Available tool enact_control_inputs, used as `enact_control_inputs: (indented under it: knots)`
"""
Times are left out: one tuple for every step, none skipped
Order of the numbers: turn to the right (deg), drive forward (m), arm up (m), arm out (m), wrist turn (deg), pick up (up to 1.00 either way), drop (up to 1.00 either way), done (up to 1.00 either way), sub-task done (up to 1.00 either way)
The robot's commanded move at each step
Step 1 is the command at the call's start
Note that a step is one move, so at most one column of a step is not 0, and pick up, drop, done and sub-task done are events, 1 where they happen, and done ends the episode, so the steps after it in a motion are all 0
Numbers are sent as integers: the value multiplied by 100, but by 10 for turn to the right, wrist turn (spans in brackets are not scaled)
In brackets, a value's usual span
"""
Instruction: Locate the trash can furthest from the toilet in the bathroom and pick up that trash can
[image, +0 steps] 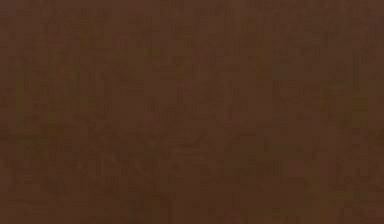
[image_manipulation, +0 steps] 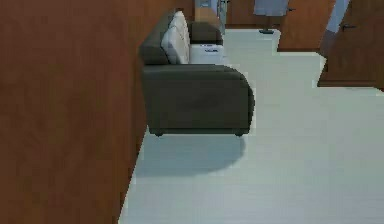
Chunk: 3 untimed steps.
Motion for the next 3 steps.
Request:
enact_control_inputs:
  knots:
    - [450,0,0,0,0,0,0,0,0]
    - [450,0,0,0,0,0,0,0,0]
    - [420,0,0,0,0,0,0,0,0]
